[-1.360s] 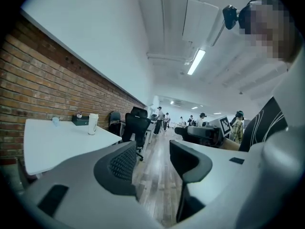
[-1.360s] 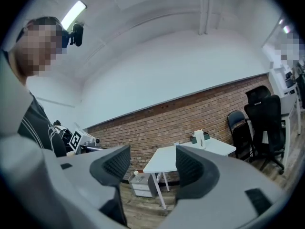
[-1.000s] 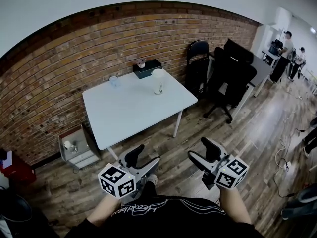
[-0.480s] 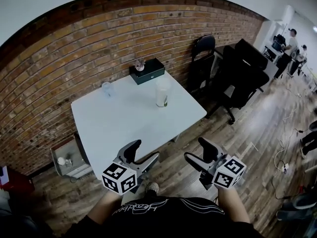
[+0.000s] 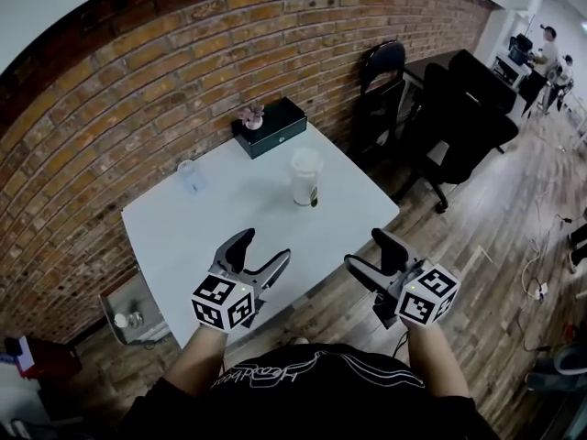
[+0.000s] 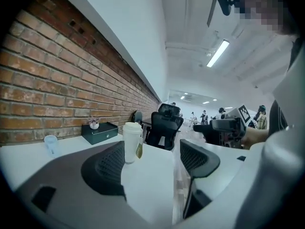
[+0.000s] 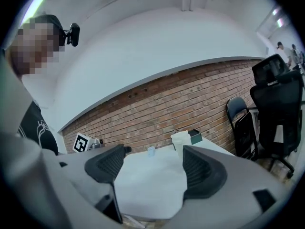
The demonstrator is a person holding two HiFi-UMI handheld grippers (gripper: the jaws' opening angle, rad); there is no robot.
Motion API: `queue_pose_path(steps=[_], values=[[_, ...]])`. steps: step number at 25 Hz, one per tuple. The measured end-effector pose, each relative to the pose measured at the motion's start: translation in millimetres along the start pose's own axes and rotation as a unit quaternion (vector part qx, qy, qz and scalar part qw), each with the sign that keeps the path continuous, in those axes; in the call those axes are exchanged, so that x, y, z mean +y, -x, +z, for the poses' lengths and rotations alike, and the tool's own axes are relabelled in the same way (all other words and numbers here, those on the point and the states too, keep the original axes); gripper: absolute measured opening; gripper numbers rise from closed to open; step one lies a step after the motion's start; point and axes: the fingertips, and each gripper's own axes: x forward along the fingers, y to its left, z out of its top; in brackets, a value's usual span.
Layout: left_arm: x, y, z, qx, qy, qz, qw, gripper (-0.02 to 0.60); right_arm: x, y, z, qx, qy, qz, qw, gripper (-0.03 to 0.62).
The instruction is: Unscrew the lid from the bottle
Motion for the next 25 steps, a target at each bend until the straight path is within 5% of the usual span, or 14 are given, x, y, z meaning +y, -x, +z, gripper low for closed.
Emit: queue_pose_path(steps=[7, 25], values=[[26, -58, -10, 0.038, 0.004, 0.01, 0.9992, 0.362, -34, -11, 11, 0.01, 0.0, -0.009, 1.0, 0.367], [103, -186, -49, 0.115, -0.043, 0.054, 0.991, 0.361, -113, -91, 25, 0.06, -0.016, 0.058, 0.996, 0.36]])
